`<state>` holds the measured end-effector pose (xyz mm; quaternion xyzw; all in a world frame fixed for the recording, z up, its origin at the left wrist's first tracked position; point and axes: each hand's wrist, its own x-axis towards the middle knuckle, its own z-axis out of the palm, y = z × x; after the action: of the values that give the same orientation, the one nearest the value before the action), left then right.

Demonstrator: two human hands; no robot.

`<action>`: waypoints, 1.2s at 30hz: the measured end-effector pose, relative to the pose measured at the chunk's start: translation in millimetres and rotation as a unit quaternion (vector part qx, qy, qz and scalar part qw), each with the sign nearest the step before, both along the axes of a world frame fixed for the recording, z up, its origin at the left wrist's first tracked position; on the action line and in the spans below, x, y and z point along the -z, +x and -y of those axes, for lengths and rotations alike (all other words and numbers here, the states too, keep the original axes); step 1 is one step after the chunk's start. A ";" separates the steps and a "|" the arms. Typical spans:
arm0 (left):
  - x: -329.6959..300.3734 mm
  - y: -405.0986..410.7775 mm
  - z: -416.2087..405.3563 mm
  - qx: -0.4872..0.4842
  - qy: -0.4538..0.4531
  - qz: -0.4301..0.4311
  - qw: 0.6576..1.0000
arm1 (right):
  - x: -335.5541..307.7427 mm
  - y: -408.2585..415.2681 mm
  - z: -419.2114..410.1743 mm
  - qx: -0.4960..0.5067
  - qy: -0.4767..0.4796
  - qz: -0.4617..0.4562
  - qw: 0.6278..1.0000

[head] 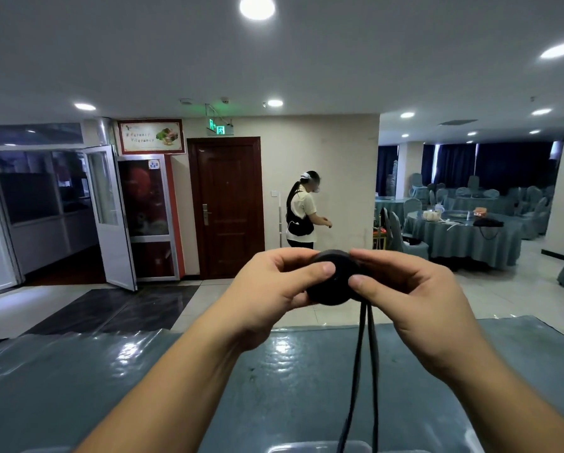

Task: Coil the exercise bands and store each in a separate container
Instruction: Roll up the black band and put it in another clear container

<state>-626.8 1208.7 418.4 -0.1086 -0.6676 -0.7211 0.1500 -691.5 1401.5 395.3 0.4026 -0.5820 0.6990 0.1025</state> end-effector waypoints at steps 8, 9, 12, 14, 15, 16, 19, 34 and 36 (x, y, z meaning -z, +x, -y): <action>6.6 -5.5 -6.1 -0.006 0.005 0.002 1.000 | 3.5 -7.2 0.7 0.004 -0.003 0.012 1.000; 4.5 -5.8 -4.3 -0.021 -0.039 -0.004 0.999 | 2.2 -7.4 -0.7 -0.005 0.014 0.009 1.000; 2.3 -8.6 -5.2 -0.043 -0.043 -0.008 0.998 | 0.2 -6.9 1.2 -0.009 -0.009 0.008 1.000; 4.9 -10.7 -11.4 -0.034 0.022 -0.010 0.999 | 1.1 -6.6 3.9 0.006 -0.037 0.017 0.999; 6.4 -11.3 -14.5 -0.033 0.049 -0.010 0.998 | 2.9 -7.4 5.0 0.013 -0.041 0.020 0.999; 8.0 -12.1 -16.1 -0.037 0.066 -0.009 0.997 | 4.9 -8.2 5.2 0.020 -0.042 0.023 0.999; 9.7 -11.4 -14.7 -0.026 0.064 -0.006 0.998 | 4.2 -9.5 0.3 0.019 -0.028 0.027 0.999; 11.0 -9.4 -5.0 -0.013 -0.056 -0.003 0.998 | -1.8 -9.8 -5.9 0.024 0.040 -0.013 0.999; 9.4 -7.0 -2.3 -0.014 -0.071 -0.008 0.997 | 0.3 -9.4 -4.7 0.021 0.034 -0.011 0.999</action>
<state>-633.7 1211.0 409.0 -0.1155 -0.7172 -0.6690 0.1572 -701.0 1406.1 395.0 0.4012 -0.6126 0.6722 0.1092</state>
